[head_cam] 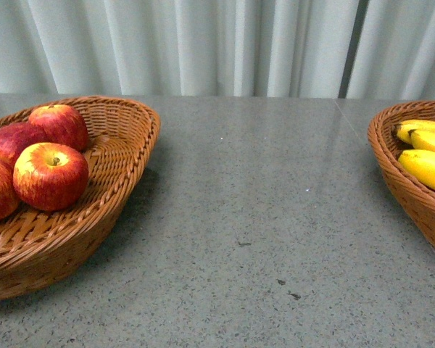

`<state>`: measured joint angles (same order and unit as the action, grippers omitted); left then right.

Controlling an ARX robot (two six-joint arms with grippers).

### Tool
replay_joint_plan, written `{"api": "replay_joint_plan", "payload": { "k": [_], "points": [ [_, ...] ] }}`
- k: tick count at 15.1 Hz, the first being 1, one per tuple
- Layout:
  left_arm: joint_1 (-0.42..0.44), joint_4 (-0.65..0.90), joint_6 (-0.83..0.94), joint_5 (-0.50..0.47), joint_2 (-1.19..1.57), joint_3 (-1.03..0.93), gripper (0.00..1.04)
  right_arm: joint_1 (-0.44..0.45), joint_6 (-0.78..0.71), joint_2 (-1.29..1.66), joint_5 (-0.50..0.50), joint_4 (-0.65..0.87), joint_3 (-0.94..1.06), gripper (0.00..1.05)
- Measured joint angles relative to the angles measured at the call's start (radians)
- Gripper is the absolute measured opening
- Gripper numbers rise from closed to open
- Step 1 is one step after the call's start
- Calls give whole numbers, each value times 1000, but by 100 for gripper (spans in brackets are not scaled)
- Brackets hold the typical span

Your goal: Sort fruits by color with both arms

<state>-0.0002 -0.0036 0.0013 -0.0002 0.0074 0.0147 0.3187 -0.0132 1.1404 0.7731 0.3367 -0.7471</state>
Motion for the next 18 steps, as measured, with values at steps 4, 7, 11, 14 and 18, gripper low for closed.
{"api": "replay_joint_plan", "payload": {
  "k": [4, 7, 11, 14, 18],
  "points": [
    [0, 0, 0, 0, 0, 0, 98, -101, 17, -316, -543, 88, 332, 53],
    [0, 0, 0, 0, 0, 0, 98, -166, 17, -402, -616, 111, 470, 18],
    [0, 0, 0, 0, 0, 0, 98, -228, 14, -533, -682, 105, 591, 2],
    [0, 0, 0, 0, 0, 0, 98, -323, 14, -627, -772, 72, 643, 2],
    [0, 0, 0, 0, 0, 0, 98, -319, 14, -740, -772, 5, 692, 2]
  ]
}}
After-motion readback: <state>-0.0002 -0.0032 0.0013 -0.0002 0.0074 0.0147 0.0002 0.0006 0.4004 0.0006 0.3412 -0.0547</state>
